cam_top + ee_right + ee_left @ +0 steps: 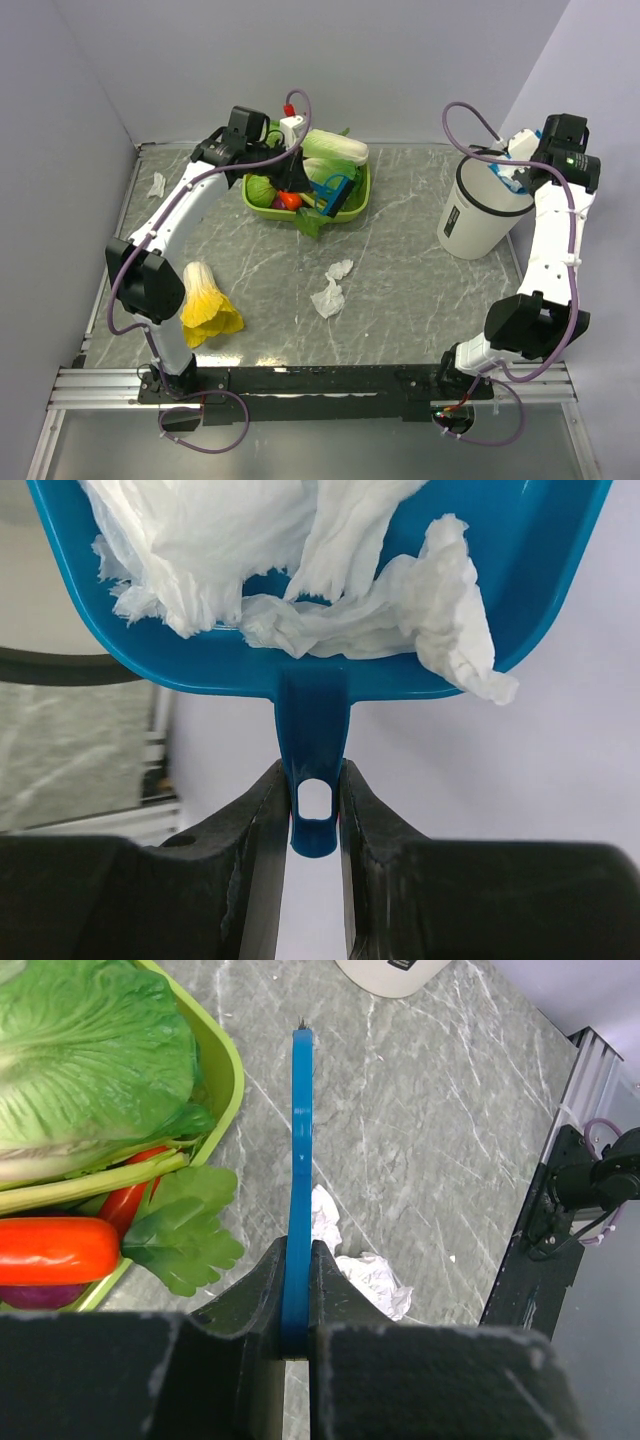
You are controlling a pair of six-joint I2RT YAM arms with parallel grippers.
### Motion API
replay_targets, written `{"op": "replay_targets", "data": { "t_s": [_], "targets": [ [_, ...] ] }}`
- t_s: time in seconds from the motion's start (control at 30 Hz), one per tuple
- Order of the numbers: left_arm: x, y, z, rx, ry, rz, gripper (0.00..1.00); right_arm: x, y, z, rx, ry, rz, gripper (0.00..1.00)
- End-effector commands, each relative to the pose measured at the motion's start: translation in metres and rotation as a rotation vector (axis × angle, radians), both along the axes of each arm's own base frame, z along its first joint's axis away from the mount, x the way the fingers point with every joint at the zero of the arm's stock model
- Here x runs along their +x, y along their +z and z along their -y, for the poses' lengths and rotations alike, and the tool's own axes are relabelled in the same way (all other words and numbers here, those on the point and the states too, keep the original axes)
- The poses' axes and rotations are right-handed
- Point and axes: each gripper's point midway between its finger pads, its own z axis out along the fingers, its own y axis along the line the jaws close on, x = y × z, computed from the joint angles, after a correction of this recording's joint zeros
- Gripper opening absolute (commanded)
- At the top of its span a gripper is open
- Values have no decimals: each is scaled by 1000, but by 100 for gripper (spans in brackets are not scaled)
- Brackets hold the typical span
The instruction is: Sweep away the paper scraps from the table
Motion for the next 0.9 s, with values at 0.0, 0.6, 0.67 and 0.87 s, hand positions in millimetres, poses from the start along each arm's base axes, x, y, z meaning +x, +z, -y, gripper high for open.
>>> {"op": "replay_targets", "data": {
  "t_s": [0.0, 0.6, 0.67, 0.87],
  "targets": [
    [-3, 27, 9, -58, -28, 50, 1, 2, 32, 21, -193, 62, 5, 0],
    [-1, 26, 17, -55, -49, 54, 1, 7, 43, 41, -628, 229, -107, 0],
    [0, 28, 18, -60, -49, 58, 1, 10, 55, 41, -677, 240, -87, 0],
    [0, 26, 19, -61, -52, 54, 2, 15, 79, 41, -734, 253, -47, 0]
  ]
}}
